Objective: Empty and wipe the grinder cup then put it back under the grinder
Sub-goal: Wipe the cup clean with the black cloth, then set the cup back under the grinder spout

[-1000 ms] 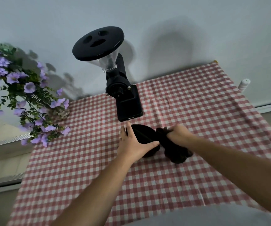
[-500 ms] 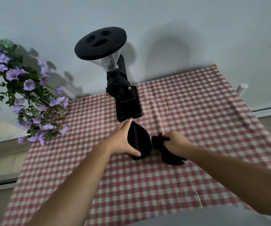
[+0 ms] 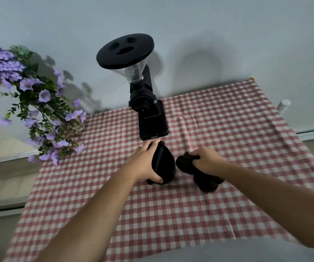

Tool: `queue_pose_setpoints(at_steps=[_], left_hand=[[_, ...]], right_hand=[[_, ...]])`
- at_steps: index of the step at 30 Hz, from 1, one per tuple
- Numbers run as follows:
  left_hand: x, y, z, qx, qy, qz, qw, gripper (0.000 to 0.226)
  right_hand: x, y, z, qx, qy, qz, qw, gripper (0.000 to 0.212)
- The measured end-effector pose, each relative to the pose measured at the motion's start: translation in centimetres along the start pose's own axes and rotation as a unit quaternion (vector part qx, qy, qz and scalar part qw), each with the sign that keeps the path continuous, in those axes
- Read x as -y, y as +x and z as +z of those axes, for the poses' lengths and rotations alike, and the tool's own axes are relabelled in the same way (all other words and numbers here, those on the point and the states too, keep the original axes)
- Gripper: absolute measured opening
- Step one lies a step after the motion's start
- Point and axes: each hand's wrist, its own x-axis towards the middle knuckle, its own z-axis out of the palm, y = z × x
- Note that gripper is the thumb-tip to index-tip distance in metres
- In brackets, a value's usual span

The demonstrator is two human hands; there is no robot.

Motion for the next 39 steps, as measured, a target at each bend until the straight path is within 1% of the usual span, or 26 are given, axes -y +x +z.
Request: queue_pose_setpoints(at_steps=[2,3,5,6,7,8,10,11,12,13,17,20,24,25,27,29,30,31,33,35,37,39], left_hand=[[0.1,0.0,-0.2,0.003,0.005,-0.001,1.000,0.136],[0.0,-0.1,-0.2,0.003,0.005,-0.001,1.000,0.136],[-0.1,-0.2,-0.2,0.004,0.002,-0.003,1.000,0.135],[-0.1,-0.4,-0.2,0.002,0.002,-0.002,1.000,0.135],[-0.1,-0.4,-0.2,-0.001,0.004,-0.001,1.000,0.135],[-0.1,-0.5,-0.1,-0.004,0.007,0.002,1.000,0.135],[-0.1,-0.7,0.1,-0.010,0.010,0.001,1.000,0.135],[-0.1,-0.8,0.3,-0.016,0.012,-0.002,1.000,0.135],[-0.1,-1.0,0.5,-0.023,0.016,-0.004,1.000,0.135],[-0.1,-1.1,0.6,-0.030,0.021,-0.007,0.999,0.135],[-0.1,-1.7,1.2,-0.057,0.023,-0.015,0.998,0.129],[0.0,-2.3,1.7,-0.079,-0.005,-0.019,0.997,0.126],[0.0,-3.5,2.3,-0.122,-0.108,-0.045,0.985,0.119],[-0.1,-4.1,2.5,-0.148,-0.136,-0.055,0.978,0.114],[-0.2,-4.9,3.2,-0.222,-0.184,-0.059,0.956,0.098],[-0.2,-5.5,4.2,-0.288,-0.245,-0.071,0.923,0.083],[-0.2,-5.6,4.9,-0.307,-0.290,-0.090,0.902,0.076],[-0.3,-5.8,5.5,-0.315,-0.345,-0.116,0.877,0.070],[-0.7,-6.1,6.7,-0.315,-0.465,-0.163,0.811,0.055],[-1.2,-6.3,7.3,-0.309,-0.552,-0.186,0.752,0.037],[-1.2,-6.2,7.7,-0.290,-0.609,-0.191,0.713,0.024],[-1.1,-6.2,8.2,-0.272,-0.656,-0.181,0.680,0.016]], right_hand=[[0.3,-0.4,-1.7,-0.069,0.015,0.008,0.997,0.014],[0.4,-0.3,-2.2,-0.117,0.009,0.007,0.993,0.016],[0.4,-0.2,-2.5,-0.207,-0.057,-0.017,0.977,0.033],[0.0,-0.2,-2.3,-0.234,-0.093,-0.032,0.967,0.040],[-0.6,-0.2,-2.0,-0.240,-0.125,-0.040,0.962,0.045],[-1.6,-0.3,-1.5,-0.219,-0.158,-0.039,0.962,0.050],[-3.7,-0.5,0.2,-0.119,-0.249,-0.024,0.961,0.061],[-4.7,-0.5,1.0,-0.068,-0.295,-0.022,0.953,0.064],[-5.3,-0.6,1.6,-0.039,-0.328,-0.026,0.944,0.065],[-5.6,-0.8,1.9,-0.028,-0.339,-0.028,0.940,0.064],[-4.6,-1.1,1.3,-0.024,-0.303,-0.024,0.952,0.059],[-3.1,-1.2,0.3,-0.056,-0.284,-0.050,0.956,0.052],[0.0,-0.7,-0.5,-0.087,-0.231,-0.111,0.963,0.042],[0.9,-0.4,-0.6,-0.094,-0.220,-0.128,0.962,0.040],[2.4,0.2,-0.3,-0.100,-0.205,-0.156,0.961,0.038],[3.7,1.0,0.2,-0.095,-0.187,-0.171,0.963,0.040],[4.3,1.4,0.4,-0.093,-0.177,-0.176,0.964,0.043],[4.9,1.8,0.6,-0.092,-0.164,-0.174,0.967,0.046],[5.5,2.9,1.0,-0.084,-0.127,-0.166,0.974,0.050],[6.0,3.8,1.3,-0.068,-0.086,-0.158,0.981,0.051],[6.4,4.4,1.5,-0.035,-0.018,-0.136,0.990,0.048],[6.4,4.9,1.6,-0.006,0.048,-0.112,0.992,0.045]])
